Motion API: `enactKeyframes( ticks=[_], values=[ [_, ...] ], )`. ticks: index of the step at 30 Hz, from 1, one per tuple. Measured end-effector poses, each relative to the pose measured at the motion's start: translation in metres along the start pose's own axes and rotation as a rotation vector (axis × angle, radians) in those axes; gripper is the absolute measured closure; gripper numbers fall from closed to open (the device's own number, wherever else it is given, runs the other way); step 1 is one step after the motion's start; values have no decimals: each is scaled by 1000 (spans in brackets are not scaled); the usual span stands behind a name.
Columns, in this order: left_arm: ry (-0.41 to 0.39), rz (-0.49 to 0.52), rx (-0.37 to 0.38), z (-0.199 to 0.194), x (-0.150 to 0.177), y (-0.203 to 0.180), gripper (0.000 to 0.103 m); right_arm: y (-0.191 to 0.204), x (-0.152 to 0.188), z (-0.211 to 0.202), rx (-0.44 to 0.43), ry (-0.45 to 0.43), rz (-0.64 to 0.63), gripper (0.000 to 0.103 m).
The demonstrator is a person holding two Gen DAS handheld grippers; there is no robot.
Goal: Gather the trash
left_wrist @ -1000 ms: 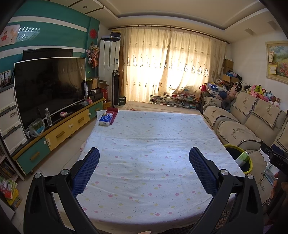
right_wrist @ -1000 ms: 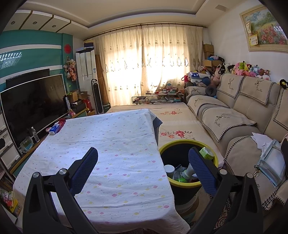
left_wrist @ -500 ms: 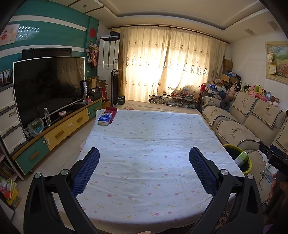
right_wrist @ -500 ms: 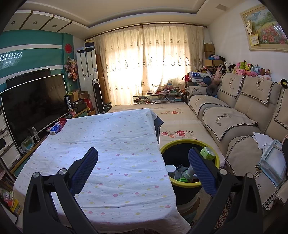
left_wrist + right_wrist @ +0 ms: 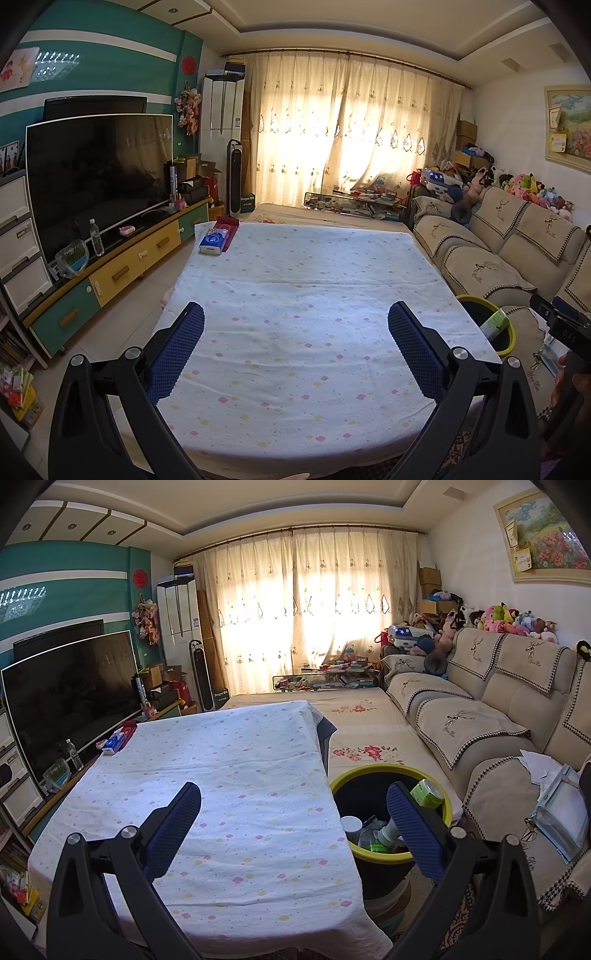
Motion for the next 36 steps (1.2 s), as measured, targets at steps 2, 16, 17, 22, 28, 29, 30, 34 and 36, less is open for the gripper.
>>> enactKeyframes(
  ticks=[2, 16, 17, 22, 28, 29, 30, 34, 36],
  values=[
    [1, -2, 0, 0, 1, 1, 5, 0, 0, 0, 0, -1, 0, 7],
    [10, -4, -7, 5, 4, 3, 5, 6, 7, 6, -5, 11, 4, 7],
    [10, -4, -6, 5, 4, 3, 5, 5, 7, 6, -5, 11, 3, 7],
    [11, -4, -6, 5, 4, 3, 5, 5, 6, 6, -5, 11, 2, 7],
    [46, -14, 21, 13, 8, 1, 5, 8, 11, 10, -9, 20, 5, 7],
    [47, -11, 24, 15, 9, 0, 5, 8, 12, 11, -10, 23, 4, 7],
    [45, -9, 26, 16, 9, -1, 5, 10, 13, 12, -15, 26, 3, 7],
    [39, 13, 11, 30, 8, -4, 5, 14, 9, 24, -43, 40, -7, 7],
    [52, 31, 2, 44, 3, -5, 5, 18, 3, 37, -65, 45, -18, 7]
  ],
)
Point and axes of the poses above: each gripper's, at about its wrist camera, not at the fingertips, and z roughly the way its jaws point, y to its left, x to its underside, the point moved 6 cm from there along z, roughly the way its jaws point, and after that the axes turned 15 degrees about -z, right-handed, at the moved point
